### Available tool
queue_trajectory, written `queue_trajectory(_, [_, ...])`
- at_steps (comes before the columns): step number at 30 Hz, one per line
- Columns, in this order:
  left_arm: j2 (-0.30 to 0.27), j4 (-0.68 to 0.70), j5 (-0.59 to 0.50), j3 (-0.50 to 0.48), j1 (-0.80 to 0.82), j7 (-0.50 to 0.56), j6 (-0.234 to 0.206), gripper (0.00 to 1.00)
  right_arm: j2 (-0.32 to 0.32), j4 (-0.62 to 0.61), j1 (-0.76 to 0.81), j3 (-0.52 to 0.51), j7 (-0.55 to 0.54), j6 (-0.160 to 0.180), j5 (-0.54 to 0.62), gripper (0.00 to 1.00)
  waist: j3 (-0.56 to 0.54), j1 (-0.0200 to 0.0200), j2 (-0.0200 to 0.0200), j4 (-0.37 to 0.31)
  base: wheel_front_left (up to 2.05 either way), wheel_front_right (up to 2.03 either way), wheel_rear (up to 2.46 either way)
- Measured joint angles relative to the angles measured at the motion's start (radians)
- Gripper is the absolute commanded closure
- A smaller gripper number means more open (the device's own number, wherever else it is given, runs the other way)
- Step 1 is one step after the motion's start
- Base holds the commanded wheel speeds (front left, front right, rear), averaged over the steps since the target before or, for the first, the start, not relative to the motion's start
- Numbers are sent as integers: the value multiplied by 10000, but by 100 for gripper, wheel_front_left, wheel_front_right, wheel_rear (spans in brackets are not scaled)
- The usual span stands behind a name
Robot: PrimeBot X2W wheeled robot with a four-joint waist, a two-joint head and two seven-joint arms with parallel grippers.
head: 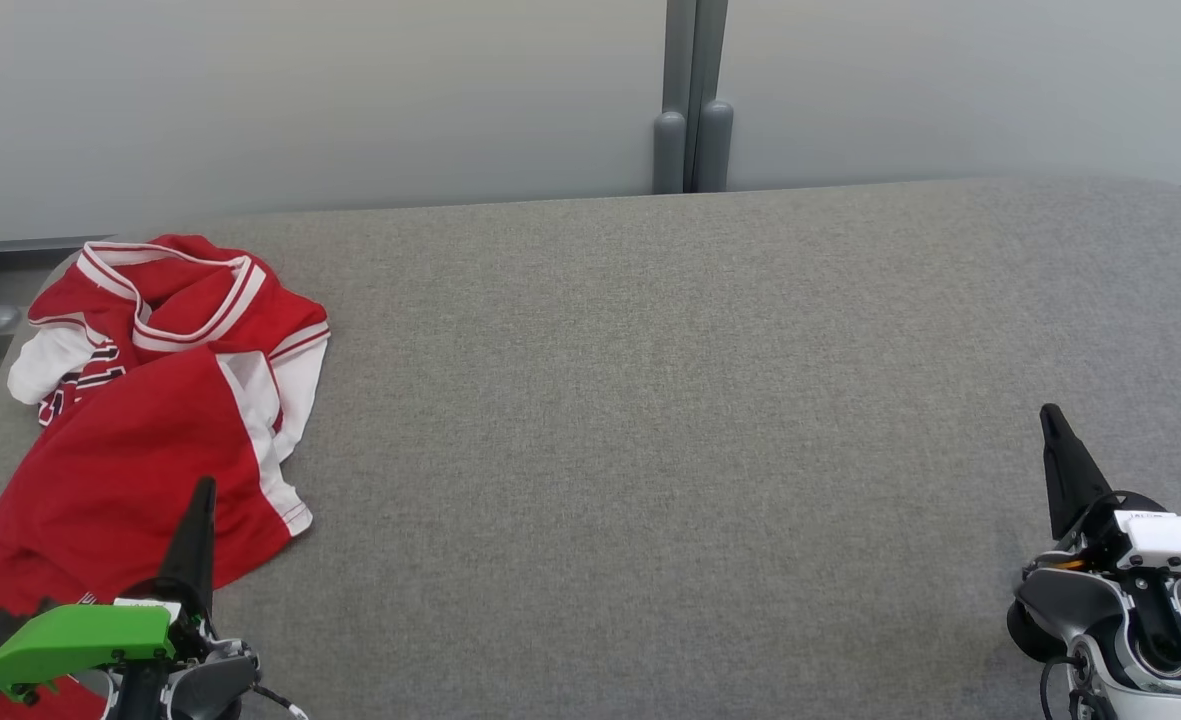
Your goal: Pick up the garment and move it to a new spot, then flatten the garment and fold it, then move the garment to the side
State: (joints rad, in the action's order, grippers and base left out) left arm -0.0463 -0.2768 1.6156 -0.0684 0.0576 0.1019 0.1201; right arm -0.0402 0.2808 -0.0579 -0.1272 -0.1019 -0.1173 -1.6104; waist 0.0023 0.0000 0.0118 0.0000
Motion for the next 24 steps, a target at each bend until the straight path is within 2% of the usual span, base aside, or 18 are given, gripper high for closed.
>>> queue_trajectory(24, [2, 2, 0, -4, 0, 0, 0, 100, 0, -2, 0, -2, -2, 0, 0, 100, 0, 0, 0, 0, 0, 0, 0])
